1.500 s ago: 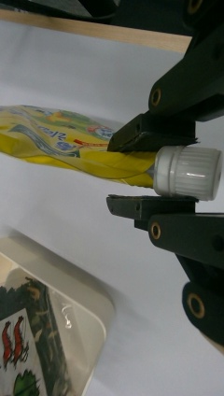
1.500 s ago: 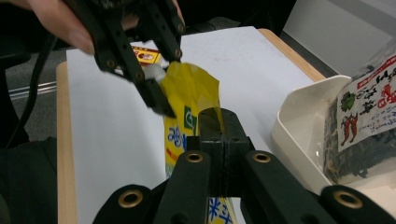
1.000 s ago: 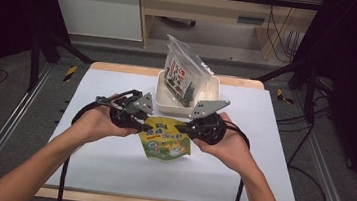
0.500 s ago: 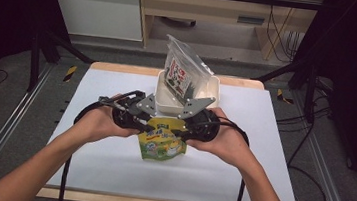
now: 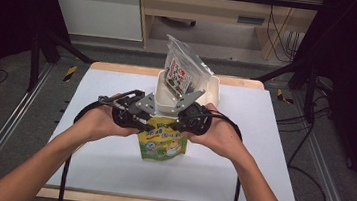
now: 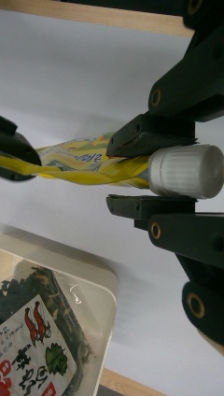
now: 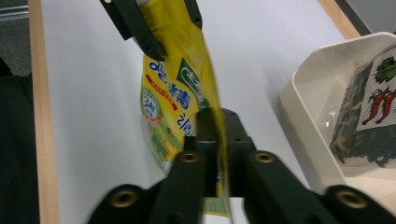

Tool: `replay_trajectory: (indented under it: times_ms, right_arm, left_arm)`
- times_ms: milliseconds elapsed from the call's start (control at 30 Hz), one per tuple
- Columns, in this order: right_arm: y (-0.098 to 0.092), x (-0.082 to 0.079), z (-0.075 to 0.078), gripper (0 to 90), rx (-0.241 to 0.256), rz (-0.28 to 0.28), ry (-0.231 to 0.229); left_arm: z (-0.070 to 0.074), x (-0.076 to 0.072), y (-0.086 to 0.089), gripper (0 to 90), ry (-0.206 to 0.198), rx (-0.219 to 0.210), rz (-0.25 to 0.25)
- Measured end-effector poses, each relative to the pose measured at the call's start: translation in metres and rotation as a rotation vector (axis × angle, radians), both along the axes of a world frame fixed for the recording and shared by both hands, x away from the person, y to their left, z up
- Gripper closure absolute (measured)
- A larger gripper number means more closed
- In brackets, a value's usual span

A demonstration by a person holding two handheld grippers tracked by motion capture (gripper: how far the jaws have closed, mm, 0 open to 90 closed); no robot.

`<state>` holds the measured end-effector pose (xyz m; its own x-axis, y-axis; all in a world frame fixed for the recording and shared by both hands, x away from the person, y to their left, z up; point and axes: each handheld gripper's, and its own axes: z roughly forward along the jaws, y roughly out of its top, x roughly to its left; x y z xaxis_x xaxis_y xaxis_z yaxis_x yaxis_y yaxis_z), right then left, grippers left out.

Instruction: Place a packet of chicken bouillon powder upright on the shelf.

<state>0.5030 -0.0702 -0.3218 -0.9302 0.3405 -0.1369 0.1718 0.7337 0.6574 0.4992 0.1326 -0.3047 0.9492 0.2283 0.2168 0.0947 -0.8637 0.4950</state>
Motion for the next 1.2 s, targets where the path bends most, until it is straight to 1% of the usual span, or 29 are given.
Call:
replay_trajectory:
  times_ms: [33, 67, 100, 133, 167, 200, 233, 267, 333, 367, 400, 433, 467, 600, 633, 667, 700, 733, 767, 867, 933, 1033, 1067, 1100, 1133, 1167, 1200]
  right_arm:
    - [-0.001, -0.001, 0.0, 90.0, 0.008, -0.008, 0.024]
    - [-0.001, -0.001, 0.001, 90.0, 0.008, -0.006, 0.031]
    - [-0.001, -0.002, 0.001, 90.0, 0.005, -0.01, 0.037]
    - [-0.003, -0.002, 0.002, 90.0, -0.001, -0.012, 0.041]
    - [-0.003, -0.002, 0.002, 90.0, -0.001, -0.012, 0.041]
    - [-0.008, -0.005, 0.006, 90.0, 0.006, -0.034, 0.05]
    - [-0.011, -0.006, 0.008, 90.0, 0.01, -0.041, 0.049]
    - [-0.014, -0.008, 0.01, 90.0, 0.015, -0.05, 0.05]
    - [-0.023, -0.011, 0.016, 90.0, 0.02, -0.08, 0.042]
    - [-0.028, -0.012, 0.019, 90.0, 0.029, -0.095, 0.042]
    - [-0.028, -0.012, 0.019, 90.0, 0.029, -0.095, 0.042]
    - [-0.041, -0.013, 0.025, 90.0, 0.052, -0.131, 0.043]
    - [-0.046, -0.013, 0.027, 90.0, 0.055, -0.148, 0.043]
    - [-0.068, -0.013, 0.034, 90.0, 0.07, -0.223, 0.043]
    - [-0.072, -0.013, 0.035, 90.0, 0.073, -0.243, 0.046]
    - [-0.078, -0.014, 0.036, 90.0, 0.076, -0.26, 0.043]
    - [-0.081, -0.014, 0.037, 90.0, 0.076, -0.273, 0.04]
    - [-0.086, -0.013, 0.037, 90.0, 0.085, -0.29, 0.036]
    - [-0.092, -0.013, 0.038, 90.0, 0.096, -0.319, 0.039]
    - [-0.104, -0.012, 0.04, 90.0, 0.111, -0.37, 0.034]
    - [-0.111, -0.012, 0.042, 90.0, 0.119, -0.402, 0.036]
    - [-0.12, -0.012, 0.046, 90.0, 0.127, -0.446, 0.035]
    - [-0.123, -0.012, 0.047, 90.0, 0.127, -0.46, 0.036]
    - [-0.125, -0.012, 0.048, 90.0, 0.126, -0.474, 0.039]
    - [-0.127, -0.013, 0.049, 90.0, 0.131, -0.487, 0.038]
    - [-0.129, -0.013, 0.05, 90.0, 0.13, -0.493, 0.037]
    - [-0.131, -0.013, 0.051, 90.0, 0.131, -0.501, 0.036]
  left_arm:
    - [0.001, 0.0, 0.002, 68.3, -0.001, -0.021, 0.008]
    - [0.002, 0.0, 0.003, 64.3, -0.016, -0.032, 0.02]
    - [0.004, 0.0, 0.005, 56.8, -0.03, -0.057, 0.035]
    - [0.007, 0.0, 0.008, 48.8, -0.038, -0.071, 0.044]
    - [0.007, 0.0, 0.008, 41.9, -0.038, -0.071, 0.044]
    - [0.009, 0.0, 0.011, 31.9, -0.043, -0.105, 0.072]
    - [0.012, -0.001, 0.016, 27.2, -0.047, -0.131, 0.099]
    - [0.012, -0.001, 0.019, 24.9, -0.051, -0.145, 0.115]
    - [0.01, -0.003, 0.025, 19.1, -0.062, -0.159, 0.147]
    - [0.008, -0.004, 0.028, 16.4, -0.061, -0.171, 0.162]
    - [0.008, -0.004, 0.028, 14.8, -0.061, -0.171, 0.162]
    - [0.003, -0.006, 0.033, 13.5, -0.069, -0.184, 0.188]
    - [0.0, -0.006, 0.035, 12.3, -0.069, -0.179, 0.202]
    - [-0.015, -0.01, 0.04, 9.0, -0.042, -0.203, 0.261]
    - [-0.015, -0.01, 0.04, 8.7, -0.042, -0.203, 0.261]
    - [-0.021, -0.013, 0.042, 8.3, -0.049, -0.202, 0.281]
    - [-0.024, -0.014, 0.043, 8.0, -0.057, -0.195, 0.289]
    - [-0.024, -0.014, 0.043, 7.9, -0.057, -0.195, 0.289]
    - [-0.029, -0.015, 0.044, 7.7, -0.065, -0.199, 0.315]
    - [-0.036, -0.017, 0.047, 7.5, -0.07, -0.23, 0.348]
    - [-0.043, -0.018, 0.049, 7.7, -0.08, -0.238, 0.368]
    - [-0.053, -0.02, 0.052, 7.7, -0.084, -0.244, 0.392]
    - [-0.057, -0.021, 0.053, 7.8, -0.084, -0.255, 0.401]
    - [-0.057, -0.021, 0.053, 7.8, -0.084, -0.255, 0.401]
    - [-0.06, -0.022, 0.055, 7.8, -0.086, -0.257, 0.406]
    - [-0.068, -0.023, 0.057, 7.8, -0.092, -0.255, 0.415]
    - [-0.071, -0.025, 0.058, 7.7, -0.091, -0.243, 0.416]
